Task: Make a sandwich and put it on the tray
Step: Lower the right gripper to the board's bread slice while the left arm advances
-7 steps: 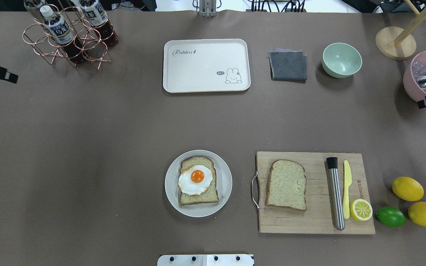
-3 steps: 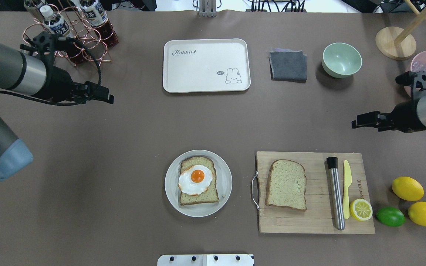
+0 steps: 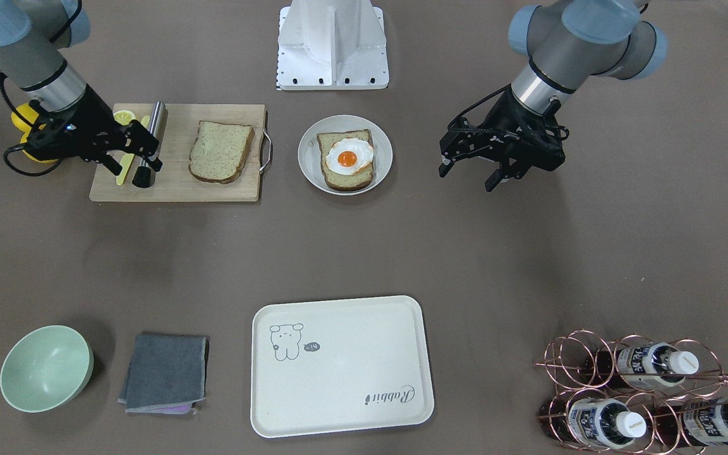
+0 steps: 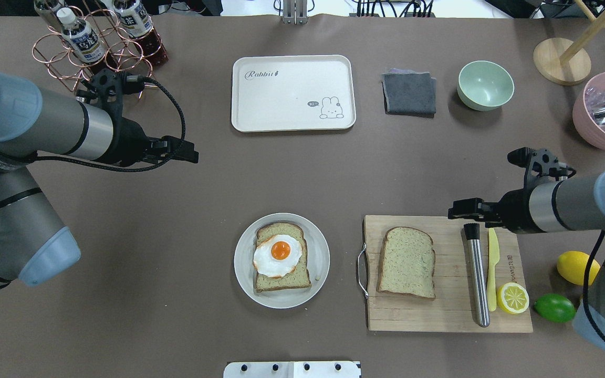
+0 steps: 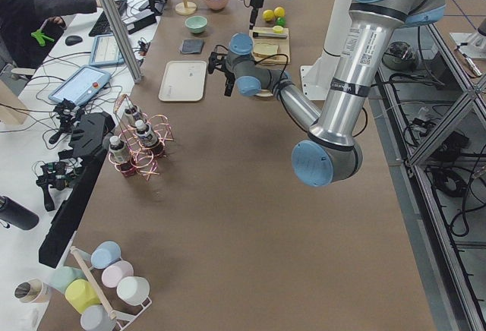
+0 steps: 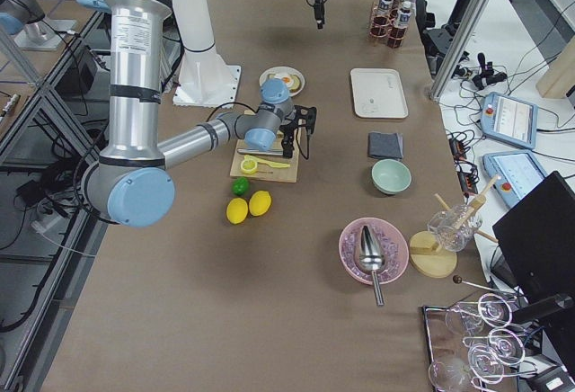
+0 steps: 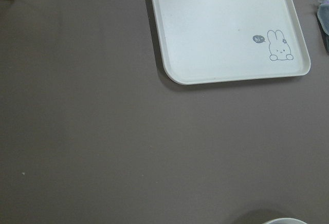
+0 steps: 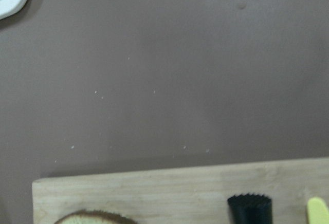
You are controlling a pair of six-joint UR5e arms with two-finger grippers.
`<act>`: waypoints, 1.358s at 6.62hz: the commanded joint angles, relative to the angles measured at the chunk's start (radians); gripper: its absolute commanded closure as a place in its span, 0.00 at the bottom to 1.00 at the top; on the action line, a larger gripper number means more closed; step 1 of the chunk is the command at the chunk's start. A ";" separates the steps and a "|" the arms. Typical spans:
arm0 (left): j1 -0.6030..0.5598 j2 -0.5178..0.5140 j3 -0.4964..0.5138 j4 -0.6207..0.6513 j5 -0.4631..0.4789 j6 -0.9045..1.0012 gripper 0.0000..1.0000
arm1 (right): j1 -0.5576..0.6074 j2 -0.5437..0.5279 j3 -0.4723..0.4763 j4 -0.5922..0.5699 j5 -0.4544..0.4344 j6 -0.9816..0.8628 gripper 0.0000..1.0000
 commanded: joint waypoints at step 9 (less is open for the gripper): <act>0.057 -0.003 -0.002 -0.001 0.103 -0.005 0.02 | -0.345 -0.031 0.059 -0.003 -0.356 0.279 0.43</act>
